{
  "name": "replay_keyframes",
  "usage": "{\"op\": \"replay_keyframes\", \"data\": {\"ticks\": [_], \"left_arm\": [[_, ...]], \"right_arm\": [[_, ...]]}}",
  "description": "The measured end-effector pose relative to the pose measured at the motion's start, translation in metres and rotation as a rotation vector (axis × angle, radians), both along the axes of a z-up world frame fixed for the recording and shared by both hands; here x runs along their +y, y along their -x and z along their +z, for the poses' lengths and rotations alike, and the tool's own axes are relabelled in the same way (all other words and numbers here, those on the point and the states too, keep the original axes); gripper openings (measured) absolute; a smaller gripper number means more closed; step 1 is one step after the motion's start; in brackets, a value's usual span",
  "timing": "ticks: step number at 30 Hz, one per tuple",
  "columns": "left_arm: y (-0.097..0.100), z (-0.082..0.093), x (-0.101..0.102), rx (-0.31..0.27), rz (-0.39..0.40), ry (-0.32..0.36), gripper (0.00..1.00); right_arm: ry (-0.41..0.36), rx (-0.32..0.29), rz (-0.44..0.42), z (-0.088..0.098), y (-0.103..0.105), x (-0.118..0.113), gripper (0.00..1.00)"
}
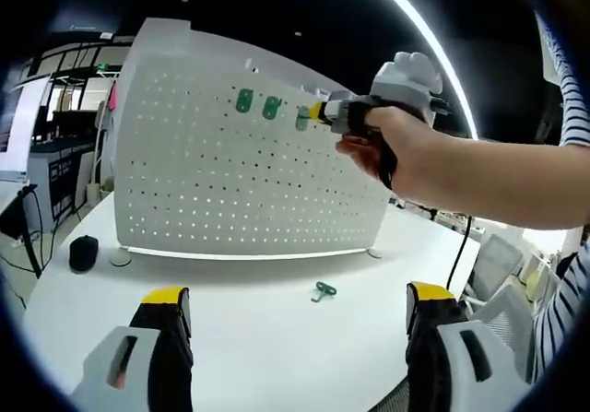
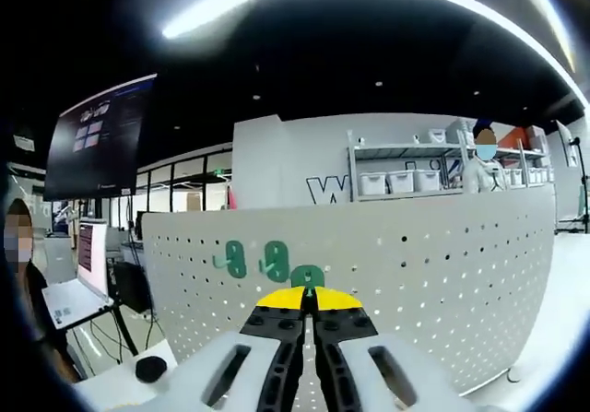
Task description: Insert the hook assembly into the mounting plate slot until the hook locks in place.
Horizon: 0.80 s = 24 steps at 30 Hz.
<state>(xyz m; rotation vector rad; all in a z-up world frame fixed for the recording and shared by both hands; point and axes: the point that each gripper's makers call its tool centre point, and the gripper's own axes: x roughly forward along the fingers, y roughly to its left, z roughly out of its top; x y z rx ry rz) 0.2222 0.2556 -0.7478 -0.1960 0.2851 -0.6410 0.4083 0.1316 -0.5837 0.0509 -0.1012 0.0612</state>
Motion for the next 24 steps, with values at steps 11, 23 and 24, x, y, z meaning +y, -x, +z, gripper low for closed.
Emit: {"op": "replay_keyframes", "data": {"ticks": [11,23,24], "left_arm": [[0.001,-0.002,-0.001,0.015,-0.008,0.003,0.98],[0.001,-0.006,0.000,0.030,-0.004,-0.007,0.97],[0.001,-0.006,0.000,0.031,-0.004,-0.008,0.97]], "right_arm": [[0.015,-0.040,-0.038,0.017,-0.019,-0.007,0.00],[0.022,-0.053,-0.078,0.017,-0.036,-0.013,0.00],[0.021,-0.052,-0.080,0.017,-0.036,-0.013,0.00]]}}
